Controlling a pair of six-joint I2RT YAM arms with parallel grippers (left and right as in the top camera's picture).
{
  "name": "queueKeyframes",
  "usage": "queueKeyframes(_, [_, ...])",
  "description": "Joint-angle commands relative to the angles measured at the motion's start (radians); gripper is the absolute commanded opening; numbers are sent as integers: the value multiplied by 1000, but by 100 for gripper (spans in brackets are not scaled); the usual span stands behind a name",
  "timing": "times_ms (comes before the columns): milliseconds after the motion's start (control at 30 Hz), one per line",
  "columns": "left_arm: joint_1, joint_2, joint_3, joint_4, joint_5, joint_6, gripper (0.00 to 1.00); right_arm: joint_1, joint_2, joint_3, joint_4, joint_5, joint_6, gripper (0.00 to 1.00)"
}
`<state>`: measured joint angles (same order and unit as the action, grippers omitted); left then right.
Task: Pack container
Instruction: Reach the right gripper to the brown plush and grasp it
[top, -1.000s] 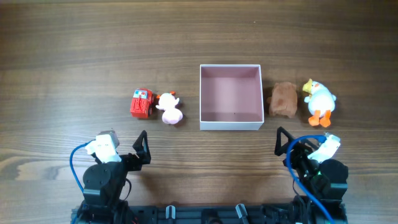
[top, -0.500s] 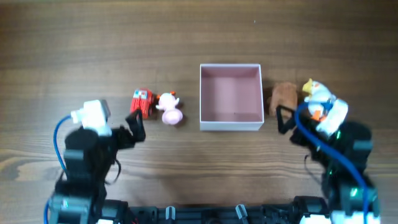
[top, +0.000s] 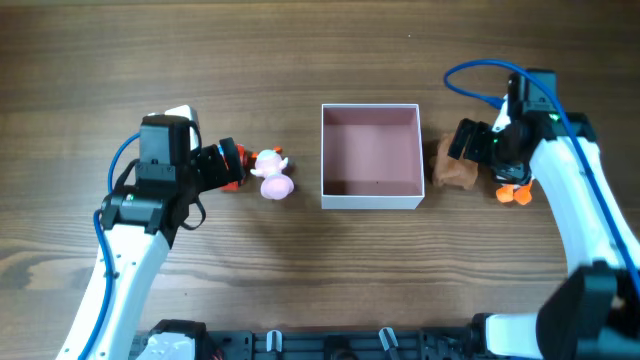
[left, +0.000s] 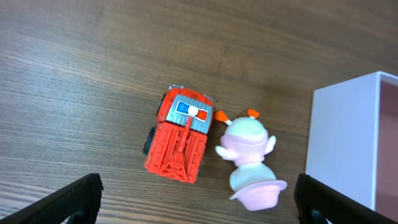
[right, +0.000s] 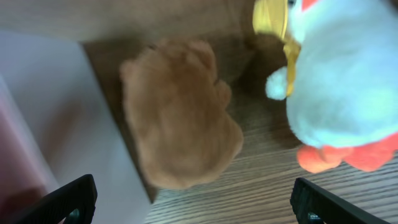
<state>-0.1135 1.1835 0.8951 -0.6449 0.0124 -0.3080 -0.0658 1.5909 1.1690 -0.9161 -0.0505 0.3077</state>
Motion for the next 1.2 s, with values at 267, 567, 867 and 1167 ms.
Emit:
queueKeyframes(267, [7, 56, 17, 0, -10, 16, 100, 9, 212, 16, 124, -29, -16, 97])
queueKeyframes(567, [7, 56, 17, 0, -10, 16, 100, 71, 220, -18, 221, -24, -19, 88])
queueKeyframes(867, [7, 56, 17, 0, -10, 16, 100, 84, 222, -68, 261, 70, -6, 53])
queueKeyframes(1167, [7, 56, 17, 0, -10, 16, 100, 124, -5, 80, 92, 92, 36, 4])
